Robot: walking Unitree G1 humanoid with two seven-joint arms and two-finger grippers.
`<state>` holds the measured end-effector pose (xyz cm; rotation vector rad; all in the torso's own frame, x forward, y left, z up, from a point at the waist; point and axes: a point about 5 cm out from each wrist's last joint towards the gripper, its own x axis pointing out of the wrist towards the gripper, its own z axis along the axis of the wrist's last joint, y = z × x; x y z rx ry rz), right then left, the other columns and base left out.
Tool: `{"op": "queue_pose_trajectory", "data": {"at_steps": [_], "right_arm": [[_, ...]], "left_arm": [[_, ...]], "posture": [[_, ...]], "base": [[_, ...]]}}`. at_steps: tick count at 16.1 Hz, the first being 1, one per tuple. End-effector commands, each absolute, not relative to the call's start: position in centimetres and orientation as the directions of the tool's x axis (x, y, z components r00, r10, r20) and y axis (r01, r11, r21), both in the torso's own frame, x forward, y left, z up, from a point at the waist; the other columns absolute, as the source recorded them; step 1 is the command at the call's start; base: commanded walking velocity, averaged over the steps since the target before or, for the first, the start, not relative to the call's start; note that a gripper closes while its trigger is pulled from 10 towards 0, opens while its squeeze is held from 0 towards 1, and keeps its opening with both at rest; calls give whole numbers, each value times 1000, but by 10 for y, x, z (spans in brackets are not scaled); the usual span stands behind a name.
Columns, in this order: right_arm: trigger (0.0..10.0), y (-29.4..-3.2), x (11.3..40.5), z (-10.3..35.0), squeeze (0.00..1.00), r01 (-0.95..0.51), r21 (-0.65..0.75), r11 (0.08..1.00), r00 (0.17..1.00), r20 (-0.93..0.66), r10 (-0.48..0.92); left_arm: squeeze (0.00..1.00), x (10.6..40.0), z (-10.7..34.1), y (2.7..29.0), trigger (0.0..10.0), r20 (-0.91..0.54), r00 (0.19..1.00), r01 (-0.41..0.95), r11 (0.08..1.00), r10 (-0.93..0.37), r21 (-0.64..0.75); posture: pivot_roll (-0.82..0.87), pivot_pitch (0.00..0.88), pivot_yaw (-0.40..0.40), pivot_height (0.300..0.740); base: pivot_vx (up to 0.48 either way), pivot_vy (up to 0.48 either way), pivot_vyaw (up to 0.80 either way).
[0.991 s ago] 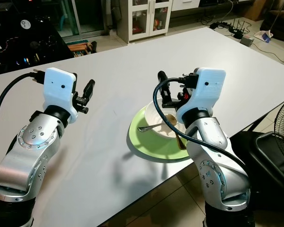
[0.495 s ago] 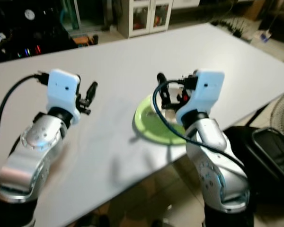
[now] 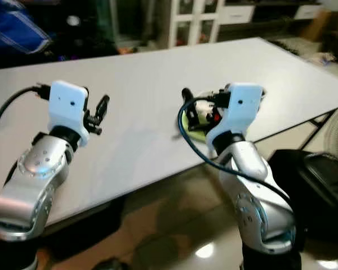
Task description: Setting the table
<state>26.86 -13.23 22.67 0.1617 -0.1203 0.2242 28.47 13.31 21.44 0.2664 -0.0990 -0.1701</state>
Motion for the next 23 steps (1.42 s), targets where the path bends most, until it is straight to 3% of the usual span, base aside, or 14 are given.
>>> {"op": "queue_pose_trajectory", "data": {"at_steps": [1,5,9,15,23], "right_arm": [[10000,-133,266,226,0,-224,139,965,969,139,205],[10000,-127,252,204,0,-324,143,935,946,42,321],[10000,-137,244,162,0,-280,187,942,952,-75,298],[10000,-134,238,138,0,-372,125,920,913,-127,387],[10000,-144,230,130,0,-396,103,912,903,-135,407]], "left_arm": [[0,283,217,132,10000,99,975,164,945,-199,283],[0,276,206,144,10000,87,982,134,944,-167,302],[0,259,187,152,10000,54,991,103,951,-123,292],[0,240,160,153,10000,-16,992,127,943,-128,309],[0,233,158,150,10000,-28,985,169,928,-170,331]], "posture": [[3,0,-19,740],[7,0,-14,740],[33,0,-13,740],[46,0,-34,740],[39,0,-25,740]], "base": [[0,0,0],[0,0,0],[0,0,0],[0,445,0],[0,480,691]]}}
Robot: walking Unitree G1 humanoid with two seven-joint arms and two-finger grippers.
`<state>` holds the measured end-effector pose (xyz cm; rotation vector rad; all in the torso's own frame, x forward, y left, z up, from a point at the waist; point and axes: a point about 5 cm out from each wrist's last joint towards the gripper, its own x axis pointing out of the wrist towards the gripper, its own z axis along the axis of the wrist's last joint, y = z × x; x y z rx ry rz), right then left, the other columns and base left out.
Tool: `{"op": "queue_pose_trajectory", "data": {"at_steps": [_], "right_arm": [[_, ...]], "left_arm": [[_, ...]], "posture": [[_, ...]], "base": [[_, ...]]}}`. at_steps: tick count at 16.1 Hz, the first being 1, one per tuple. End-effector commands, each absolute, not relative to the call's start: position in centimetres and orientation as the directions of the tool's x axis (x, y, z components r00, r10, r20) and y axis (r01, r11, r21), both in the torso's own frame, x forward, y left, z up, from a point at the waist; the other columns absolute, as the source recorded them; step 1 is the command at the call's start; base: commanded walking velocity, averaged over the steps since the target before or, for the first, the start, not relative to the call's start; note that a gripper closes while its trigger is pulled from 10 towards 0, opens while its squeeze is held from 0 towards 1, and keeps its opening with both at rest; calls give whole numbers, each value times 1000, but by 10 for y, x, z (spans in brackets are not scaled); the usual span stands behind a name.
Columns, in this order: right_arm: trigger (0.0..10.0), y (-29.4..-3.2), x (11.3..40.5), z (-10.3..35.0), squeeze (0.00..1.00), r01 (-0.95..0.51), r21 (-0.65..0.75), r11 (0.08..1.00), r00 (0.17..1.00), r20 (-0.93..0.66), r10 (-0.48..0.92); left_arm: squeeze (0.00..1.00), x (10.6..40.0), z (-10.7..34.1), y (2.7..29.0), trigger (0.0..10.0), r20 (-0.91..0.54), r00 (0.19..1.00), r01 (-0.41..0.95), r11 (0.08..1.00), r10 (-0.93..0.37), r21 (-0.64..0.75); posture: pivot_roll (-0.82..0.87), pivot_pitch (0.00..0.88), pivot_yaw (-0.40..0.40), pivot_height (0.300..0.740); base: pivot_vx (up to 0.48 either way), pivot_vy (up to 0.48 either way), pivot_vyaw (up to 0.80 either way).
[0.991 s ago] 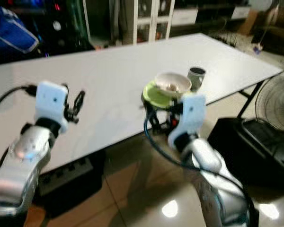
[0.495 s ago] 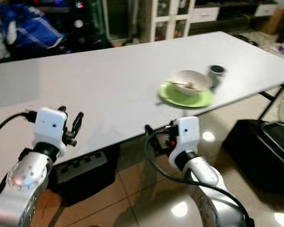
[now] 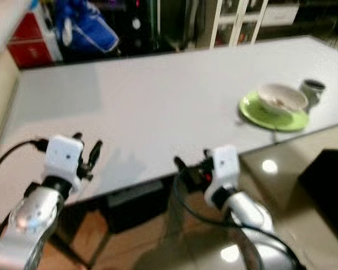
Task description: Setting the table
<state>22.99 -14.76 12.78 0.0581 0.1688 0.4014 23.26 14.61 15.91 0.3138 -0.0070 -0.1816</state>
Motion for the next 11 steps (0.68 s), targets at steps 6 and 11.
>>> {"op": "queue_pose_trajectory", "data": {"at_steps": [6,11], "right_arm": [[10000,-150,228,133,0,-417,111,902,898,-100,428],[10000,-156,227,132,0,-386,170,907,913,-70,402]], "left_arm": [[0,227,158,146,10000,-33,981,190,927,-189,323],[0,224,157,148,10000,-39,980,197,924,-195,328]], "posture": [[32,0,-37,740],[36,0,-39,740]], "base": [[0,478,800],[0,478,480]]}}
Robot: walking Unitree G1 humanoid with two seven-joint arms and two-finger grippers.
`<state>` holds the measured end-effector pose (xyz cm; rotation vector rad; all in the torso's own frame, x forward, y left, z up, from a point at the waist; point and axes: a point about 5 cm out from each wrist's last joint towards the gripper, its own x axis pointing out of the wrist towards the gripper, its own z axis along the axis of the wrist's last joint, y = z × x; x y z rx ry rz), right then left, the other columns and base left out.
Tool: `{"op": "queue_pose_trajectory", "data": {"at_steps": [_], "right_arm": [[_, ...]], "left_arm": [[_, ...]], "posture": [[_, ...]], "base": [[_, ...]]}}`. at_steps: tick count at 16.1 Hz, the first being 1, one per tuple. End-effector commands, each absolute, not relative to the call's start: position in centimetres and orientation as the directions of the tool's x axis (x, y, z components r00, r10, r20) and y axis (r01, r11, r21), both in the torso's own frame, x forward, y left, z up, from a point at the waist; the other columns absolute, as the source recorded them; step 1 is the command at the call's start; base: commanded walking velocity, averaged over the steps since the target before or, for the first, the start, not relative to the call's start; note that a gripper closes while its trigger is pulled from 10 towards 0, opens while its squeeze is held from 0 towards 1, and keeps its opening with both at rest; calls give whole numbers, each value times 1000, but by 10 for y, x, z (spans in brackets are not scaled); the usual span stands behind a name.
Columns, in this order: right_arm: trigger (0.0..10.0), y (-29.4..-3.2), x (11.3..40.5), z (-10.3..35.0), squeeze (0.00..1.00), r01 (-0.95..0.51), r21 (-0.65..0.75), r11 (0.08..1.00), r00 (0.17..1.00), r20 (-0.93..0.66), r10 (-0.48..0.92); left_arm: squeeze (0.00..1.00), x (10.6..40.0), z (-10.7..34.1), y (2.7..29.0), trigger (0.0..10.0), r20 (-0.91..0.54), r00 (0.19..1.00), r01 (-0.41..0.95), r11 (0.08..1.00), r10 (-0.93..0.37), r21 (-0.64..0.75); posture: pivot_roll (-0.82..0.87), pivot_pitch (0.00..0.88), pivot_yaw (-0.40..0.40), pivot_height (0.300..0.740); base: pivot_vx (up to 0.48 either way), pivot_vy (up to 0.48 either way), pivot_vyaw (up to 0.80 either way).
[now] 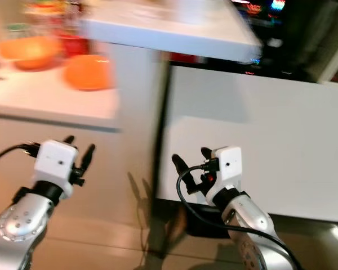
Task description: Setting the table
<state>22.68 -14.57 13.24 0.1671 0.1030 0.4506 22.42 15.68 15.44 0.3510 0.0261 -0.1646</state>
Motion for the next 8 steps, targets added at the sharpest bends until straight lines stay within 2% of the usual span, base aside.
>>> {"op": "queue_pose_trajectory", "data": {"at_steps": [1,4,8], "right_arm": [[10000,-157,225,136,0,-389,188,902,914,-42,403],[10000,-157,222,143,0,-409,228,884,909,16,416],[10000,-147,224,154,0,-440,245,864,897,74,436]], "left_arm": [[0,225,157,148,10000,-39,980,198,924,-196,327],[0,225,156,144,10000,-42,977,209,924,-207,320],[0,234,162,153,10000,-20,984,174,928,-177,330]], "posture": [[36,0,-39,740],[40,0,-39,740],[36,0,-40,740]], "base": [[0,476,0],[0,475,0],[0,478,0]]}}
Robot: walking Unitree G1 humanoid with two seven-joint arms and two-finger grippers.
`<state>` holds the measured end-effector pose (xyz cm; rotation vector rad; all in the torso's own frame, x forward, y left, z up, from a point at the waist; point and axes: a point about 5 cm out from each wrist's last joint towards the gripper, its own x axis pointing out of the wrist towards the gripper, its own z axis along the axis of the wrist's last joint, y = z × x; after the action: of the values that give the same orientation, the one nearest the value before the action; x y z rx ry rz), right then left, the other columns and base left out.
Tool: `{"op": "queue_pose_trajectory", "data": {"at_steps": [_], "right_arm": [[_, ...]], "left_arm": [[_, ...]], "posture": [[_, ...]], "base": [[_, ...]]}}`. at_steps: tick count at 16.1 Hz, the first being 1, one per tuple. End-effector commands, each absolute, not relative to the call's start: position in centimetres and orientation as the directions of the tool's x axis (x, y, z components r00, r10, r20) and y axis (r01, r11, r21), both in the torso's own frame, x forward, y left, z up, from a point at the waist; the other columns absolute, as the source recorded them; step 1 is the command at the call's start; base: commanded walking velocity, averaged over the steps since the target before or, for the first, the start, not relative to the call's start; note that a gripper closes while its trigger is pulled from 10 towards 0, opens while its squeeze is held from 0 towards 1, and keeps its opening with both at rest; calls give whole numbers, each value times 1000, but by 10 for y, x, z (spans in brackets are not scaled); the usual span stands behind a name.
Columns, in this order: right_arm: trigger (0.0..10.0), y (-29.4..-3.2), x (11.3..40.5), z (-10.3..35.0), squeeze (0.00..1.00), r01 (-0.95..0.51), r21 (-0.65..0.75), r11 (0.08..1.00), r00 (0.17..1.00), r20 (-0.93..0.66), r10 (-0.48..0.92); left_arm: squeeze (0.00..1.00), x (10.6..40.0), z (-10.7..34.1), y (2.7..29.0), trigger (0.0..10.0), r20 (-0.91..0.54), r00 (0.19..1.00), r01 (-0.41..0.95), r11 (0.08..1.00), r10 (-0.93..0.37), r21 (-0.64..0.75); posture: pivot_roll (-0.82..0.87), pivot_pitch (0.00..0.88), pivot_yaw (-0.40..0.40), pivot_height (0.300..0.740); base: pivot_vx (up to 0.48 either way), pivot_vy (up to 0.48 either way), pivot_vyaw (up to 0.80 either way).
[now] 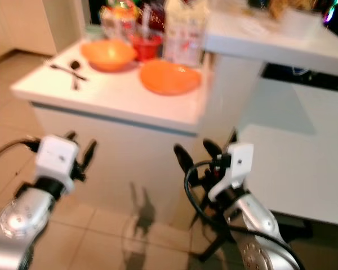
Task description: Setting the table
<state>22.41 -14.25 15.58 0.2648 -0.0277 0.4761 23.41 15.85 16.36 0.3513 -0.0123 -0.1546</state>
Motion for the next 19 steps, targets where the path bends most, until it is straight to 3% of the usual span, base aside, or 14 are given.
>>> {"op": "queue_pose_trajectory", "data": {"at_steps": [1,6,8,11,13,16,19], "right_arm": [[10000,-143,226,156,0,-439,226,870,898,73,434],[10000,-146,240,160,0,-368,215,905,930,58,364],[10000,-145,247,163,0,-334,216,918,942,48,331],[10000,-142,250,172,0,-311,225,923,950,71,303],[10000,-147,253,171,0,-268,239,933,963,52,263],[10000,-154,258,162,0,-184,258,949,981,-13,193],[10000,-147,262,165,0,-207,238,949,976,-20,218]], "left_arm": [[0,242,162,156,10000,-12,989,144,930,-149,339],[0,248,168,156,10000,14,992,116,944,-126,309],[0,254,176,160,10000,48,993,86,954,-104,288],[0,261,180,165,10000,70,995,53,966,-73,254],[0,264,181,168,10000,70,997,16,970,-34,243],[0,264,186,166,10000,83,995,23,964,-47,266],[0,269,191,169,10000,117,992,23,970,-53,243]], "posture": [[26,0,-34,740],[49,0,-45,740],[49,0,-47,740],[27,0,-41,740],[36,0,-42,740],[49,0,-48,740],[33,0,-46,740]], "base": [[0,472,0],[0,458,0],[0,0,0],[0,-456,-727],[0,0,-641],[0,0,0],[0,0,0]]}}
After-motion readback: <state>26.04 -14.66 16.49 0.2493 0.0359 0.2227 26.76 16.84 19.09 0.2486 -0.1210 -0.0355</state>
